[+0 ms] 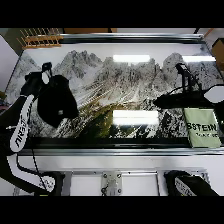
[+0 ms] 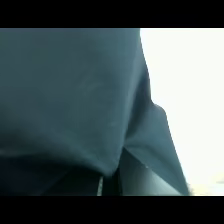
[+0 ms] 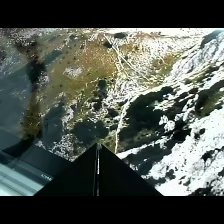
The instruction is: Fold the clothes and pants, and hang the long-sleeved shirts on hangers.
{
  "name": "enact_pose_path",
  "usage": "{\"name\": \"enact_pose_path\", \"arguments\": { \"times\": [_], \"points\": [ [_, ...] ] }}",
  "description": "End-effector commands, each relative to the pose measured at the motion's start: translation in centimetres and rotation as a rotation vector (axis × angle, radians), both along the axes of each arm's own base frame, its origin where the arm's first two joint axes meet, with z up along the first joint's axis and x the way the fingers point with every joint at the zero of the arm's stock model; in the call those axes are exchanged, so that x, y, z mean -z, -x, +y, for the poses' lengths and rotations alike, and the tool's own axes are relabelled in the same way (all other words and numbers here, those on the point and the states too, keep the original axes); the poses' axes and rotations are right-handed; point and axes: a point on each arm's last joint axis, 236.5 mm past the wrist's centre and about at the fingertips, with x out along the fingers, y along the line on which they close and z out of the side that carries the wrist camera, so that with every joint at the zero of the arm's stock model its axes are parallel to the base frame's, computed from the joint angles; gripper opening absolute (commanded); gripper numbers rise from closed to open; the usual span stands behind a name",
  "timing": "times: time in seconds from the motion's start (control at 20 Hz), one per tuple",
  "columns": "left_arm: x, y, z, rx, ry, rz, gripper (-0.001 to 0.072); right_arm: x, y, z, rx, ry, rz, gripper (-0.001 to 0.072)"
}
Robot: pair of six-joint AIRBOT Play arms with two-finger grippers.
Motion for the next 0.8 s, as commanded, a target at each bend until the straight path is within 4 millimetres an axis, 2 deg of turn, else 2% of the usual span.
{"name": "enact_pose_path", "arguments": {
  "times": [0.0, 0.1, 0.15, 0.2, 0.3, 0.35, 0.45, 0.55, 0.65, 0.7, 0.75],
  "points": [
    [-11.1, -0.3, -10.4, 0.345, -0.065, -0.220, 0.0006, -0.3, 0.0, 0.5, -0.001, -0.027, 0.002, 0.0016],
    [-18.6, 2.1, -17.5, 0.554, -0.090, -0.389, 0.0006, -1.2, 0.0, 1.7, 0.001, -0.100, 0.004, 0.0016],
    [-22.2, 3.9, -20.6, 0.643, -0.093, -0.471, 0.0006, -1.7, -0.2, 2.0, -0.009, -0.110, -0.020, 0.0015],
    [-25.3, 5.9, -23.1, 0.728, -0.099, -0.544, 0.0006, -2.5, -1.1, 1.5, -0.008, -0.093, -0.078, 0.0012],
    [-29.0, 9.9, -26.5, 0.855, -0.102, -0.623, 0.0006, -5.4, -3.4, -0.9, 0.070, -0.083, -0.184, 0.0011],
    [-29.6, 11.9, -27.5, 0.900, -0.097, -0.623, 0.0006, -7.5, -4.5, -2.5, 0.123, -0.077, -0.256, 0.0011],
    [-28.0, 14.7, -28.1, 0.964, -0.101, -0.555, 0.0006, -11.4, -5.7, -5.8, 0.227, -0.062, -0.388, 0.0011],
    [-23.6, 16.4, -27.6, 0.995, -0.119, -0.427, 0.0006, -13.7, -5.6, -8.0, 0.294, -0.049, -0.466, 0.0011],
    [-18.5, 16.7, -26.3, 0.950, -0.118, -0.295, 0.0007, -14.4, -5.1, -8.7, 0.311, -0.042, -0.484, 0.0011],
    [-16.1, 16.2, -25.3, 0.891, -0.105, -0.231, 0.0232, -14.5, -4.9, -8.6, 0.306, -0.042, -0.482, 0.0011],
    [-14.5, 15.6, -24.1, 0.817, -0.088, -0.180, 0.0647, -14.3, -4.8, -8.5, 0.301, -0.043, -0.475, 0.0011]
  ]
}}
